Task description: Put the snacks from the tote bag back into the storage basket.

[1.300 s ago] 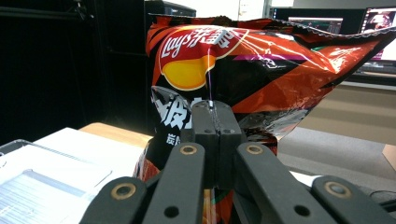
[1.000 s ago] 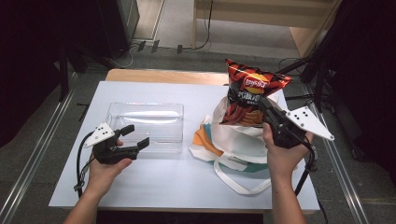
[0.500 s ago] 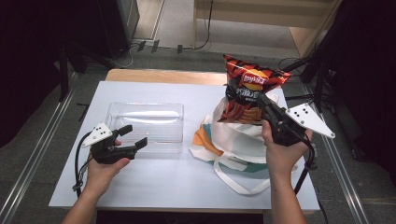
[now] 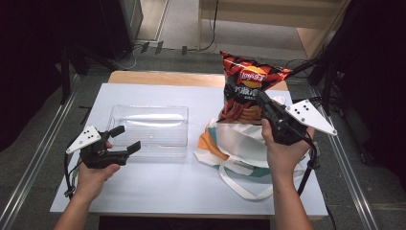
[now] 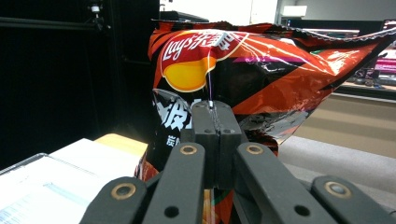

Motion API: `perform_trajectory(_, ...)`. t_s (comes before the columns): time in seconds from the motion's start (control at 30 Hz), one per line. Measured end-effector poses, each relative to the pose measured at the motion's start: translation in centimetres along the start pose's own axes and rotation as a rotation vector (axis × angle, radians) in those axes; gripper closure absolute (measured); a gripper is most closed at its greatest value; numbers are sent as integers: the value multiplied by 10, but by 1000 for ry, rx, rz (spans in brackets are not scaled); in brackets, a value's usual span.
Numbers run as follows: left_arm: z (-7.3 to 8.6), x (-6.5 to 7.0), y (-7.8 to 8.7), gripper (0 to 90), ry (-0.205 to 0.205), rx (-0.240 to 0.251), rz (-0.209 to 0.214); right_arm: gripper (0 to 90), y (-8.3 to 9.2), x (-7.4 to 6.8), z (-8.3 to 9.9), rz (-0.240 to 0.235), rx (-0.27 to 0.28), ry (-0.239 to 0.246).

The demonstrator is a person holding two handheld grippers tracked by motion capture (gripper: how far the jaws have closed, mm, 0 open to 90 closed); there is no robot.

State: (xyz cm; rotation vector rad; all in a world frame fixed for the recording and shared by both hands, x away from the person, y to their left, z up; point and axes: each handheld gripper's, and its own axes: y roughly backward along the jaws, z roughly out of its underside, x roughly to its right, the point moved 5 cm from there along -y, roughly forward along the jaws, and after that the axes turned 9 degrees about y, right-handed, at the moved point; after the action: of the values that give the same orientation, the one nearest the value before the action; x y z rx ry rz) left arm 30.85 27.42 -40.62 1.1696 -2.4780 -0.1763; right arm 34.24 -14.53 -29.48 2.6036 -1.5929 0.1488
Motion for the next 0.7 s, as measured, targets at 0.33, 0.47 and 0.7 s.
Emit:
perform_trajectory(0.33, -7, -7, 10, 130, 15, 20, -26, 900, -8, -8, -2, -13, 6, -7)
perform_trajectory(0.47, -9, -10, 13, 130, 13, 25, -31, 900, -11, -12, -2, -22, 10, -9)
perform_trajectory(0.7, -10, -10, 17, 130, 11, 39, -10, 900, -16, -19, -4, -34, 14, -12)
